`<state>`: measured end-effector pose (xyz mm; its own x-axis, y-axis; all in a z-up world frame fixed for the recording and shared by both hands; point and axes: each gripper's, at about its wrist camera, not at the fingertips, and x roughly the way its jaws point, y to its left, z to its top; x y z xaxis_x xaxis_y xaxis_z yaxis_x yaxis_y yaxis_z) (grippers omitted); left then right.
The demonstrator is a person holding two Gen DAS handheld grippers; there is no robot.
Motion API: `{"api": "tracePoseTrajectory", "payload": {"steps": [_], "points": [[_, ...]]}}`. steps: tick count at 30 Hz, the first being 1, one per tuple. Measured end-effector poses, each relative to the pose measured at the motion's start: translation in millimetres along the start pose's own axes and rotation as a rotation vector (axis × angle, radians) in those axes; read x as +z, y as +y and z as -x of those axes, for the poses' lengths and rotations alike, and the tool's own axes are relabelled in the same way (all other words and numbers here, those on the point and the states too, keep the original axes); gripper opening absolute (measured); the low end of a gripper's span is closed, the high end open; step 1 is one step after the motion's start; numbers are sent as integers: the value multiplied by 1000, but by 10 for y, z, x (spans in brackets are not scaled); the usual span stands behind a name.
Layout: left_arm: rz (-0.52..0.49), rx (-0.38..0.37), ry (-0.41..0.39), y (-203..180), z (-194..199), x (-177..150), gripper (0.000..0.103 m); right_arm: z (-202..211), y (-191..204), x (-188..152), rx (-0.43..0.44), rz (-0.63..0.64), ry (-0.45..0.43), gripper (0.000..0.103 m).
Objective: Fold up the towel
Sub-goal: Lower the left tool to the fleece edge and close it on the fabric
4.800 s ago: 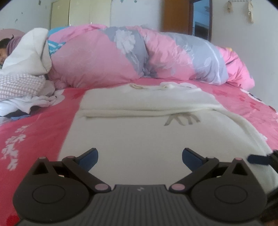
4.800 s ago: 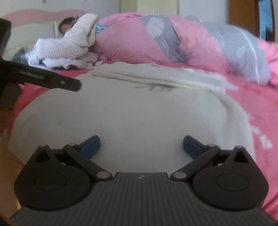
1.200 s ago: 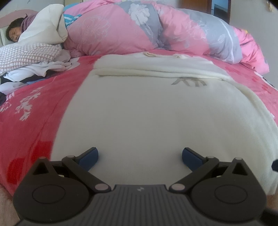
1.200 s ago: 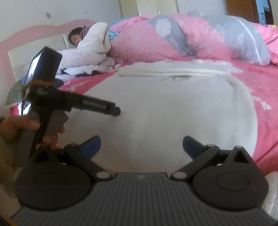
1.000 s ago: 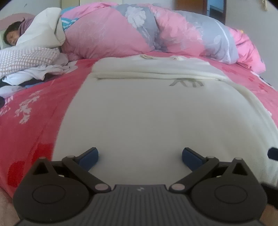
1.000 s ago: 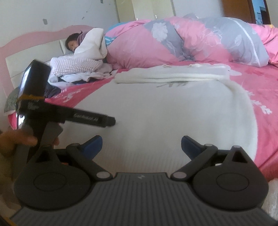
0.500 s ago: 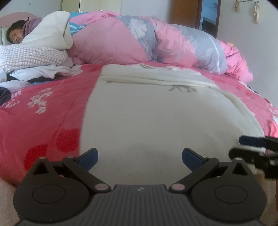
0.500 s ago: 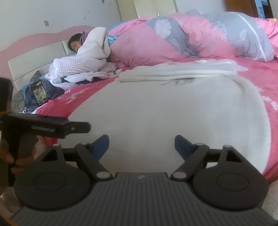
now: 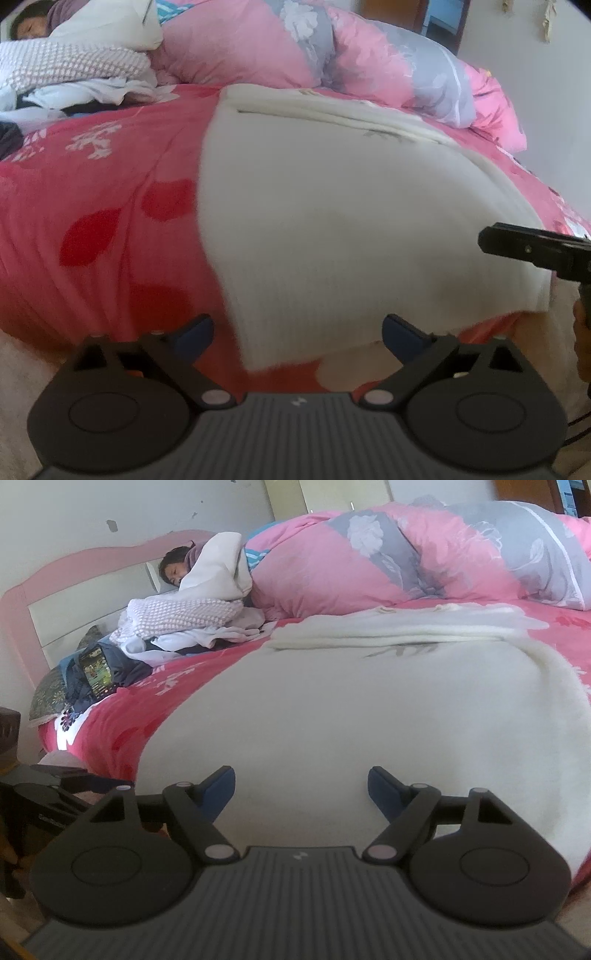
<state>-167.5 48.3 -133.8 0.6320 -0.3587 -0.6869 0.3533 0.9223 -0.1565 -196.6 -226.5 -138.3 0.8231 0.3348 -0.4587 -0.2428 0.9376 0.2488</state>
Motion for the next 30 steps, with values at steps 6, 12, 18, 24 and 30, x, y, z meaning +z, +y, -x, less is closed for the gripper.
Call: {"api": "tracePoseTrajectory", "payload": {"steps": [6, 12, 18, 24, 30], "points": [[29, -12, -8, 92, -16, -37, 88, -4, 22, -4, 3, -3, 6, 79], [49, -22, -11, 152, -2, -47, 77, -19, 48, -7, 6, -2, 12, 79], [88, -39, 5, 244, 17, -59, 61, -34, 76, -14, 12, 3, 17, 79], [125, -56, 34, 291, -3, -103, 49, -23, 80, -18, 15, 3, 18, 79], [221, -111, 52, 447, 12, -109, 17, -17, 121, -15, 27, 24, 22, 79]]}}
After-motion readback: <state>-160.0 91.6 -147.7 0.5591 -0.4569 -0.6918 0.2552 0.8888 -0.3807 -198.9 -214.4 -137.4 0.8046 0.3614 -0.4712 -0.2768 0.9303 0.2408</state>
